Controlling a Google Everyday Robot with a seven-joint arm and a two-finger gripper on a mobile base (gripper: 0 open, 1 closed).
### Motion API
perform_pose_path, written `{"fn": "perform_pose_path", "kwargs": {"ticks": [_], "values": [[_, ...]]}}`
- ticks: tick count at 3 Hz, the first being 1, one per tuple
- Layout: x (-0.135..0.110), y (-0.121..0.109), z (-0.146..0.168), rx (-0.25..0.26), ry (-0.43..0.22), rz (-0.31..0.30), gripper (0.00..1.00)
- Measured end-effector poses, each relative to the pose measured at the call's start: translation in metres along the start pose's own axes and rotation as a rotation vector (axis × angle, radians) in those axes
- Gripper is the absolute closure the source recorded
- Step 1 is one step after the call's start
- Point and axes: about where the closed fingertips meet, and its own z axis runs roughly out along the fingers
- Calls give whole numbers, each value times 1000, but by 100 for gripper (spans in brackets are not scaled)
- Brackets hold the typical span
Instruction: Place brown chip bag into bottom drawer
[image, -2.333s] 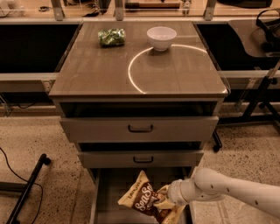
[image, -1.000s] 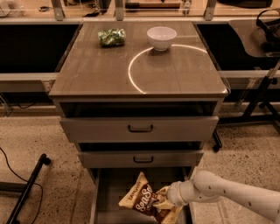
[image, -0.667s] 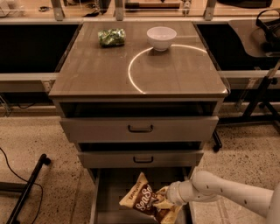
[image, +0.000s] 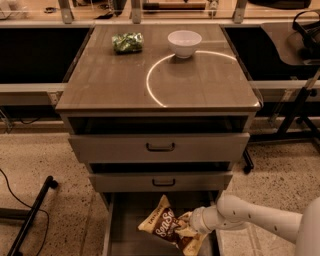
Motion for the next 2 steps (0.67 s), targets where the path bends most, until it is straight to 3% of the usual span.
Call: {"fn": "perform_pose_path", "kwargs": {"ticks": [1,2], "values": [[0,0,1,0,1,1,14],[-10,4,-4,-7,-4,-19,0]]}}
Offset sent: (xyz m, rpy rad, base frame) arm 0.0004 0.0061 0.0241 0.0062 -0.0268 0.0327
